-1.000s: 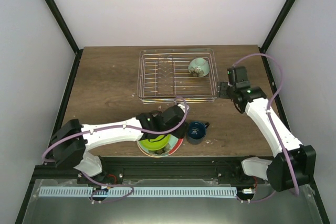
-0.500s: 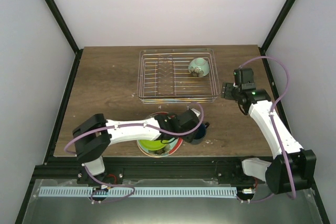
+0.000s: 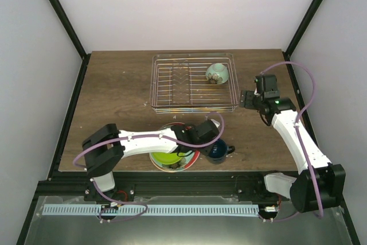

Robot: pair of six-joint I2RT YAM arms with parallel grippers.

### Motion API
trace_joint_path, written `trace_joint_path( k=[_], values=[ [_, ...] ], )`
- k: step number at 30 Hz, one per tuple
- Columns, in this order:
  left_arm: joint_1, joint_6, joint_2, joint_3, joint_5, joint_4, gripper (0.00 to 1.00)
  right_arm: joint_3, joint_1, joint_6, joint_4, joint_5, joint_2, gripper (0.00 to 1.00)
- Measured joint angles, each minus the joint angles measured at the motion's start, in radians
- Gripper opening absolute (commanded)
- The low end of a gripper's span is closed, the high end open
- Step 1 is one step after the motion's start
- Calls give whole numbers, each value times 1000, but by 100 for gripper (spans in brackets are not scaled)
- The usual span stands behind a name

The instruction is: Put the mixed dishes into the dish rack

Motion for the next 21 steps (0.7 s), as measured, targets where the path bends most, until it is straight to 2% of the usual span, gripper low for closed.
trace_joint_path(
  k=[3, 15, 18, 21],
  values=[
    [0, 2, 2, 3, 6, 0, 0, 0, 0, -6, 3, -5, 0, 100],
    [0, 18, -13, 3, 14, -6, 0, -14, 0, -10, 20, -51, -9, 100],
    [-1, 37, -74, 1, -8, -37, 0, -15, 0, -10, 26, -103, -19, 100],
    [-1, 73, -206, -16, -72, -64, 0, -15, 0, -10, 42, -184, -38, 100]
  ],
)
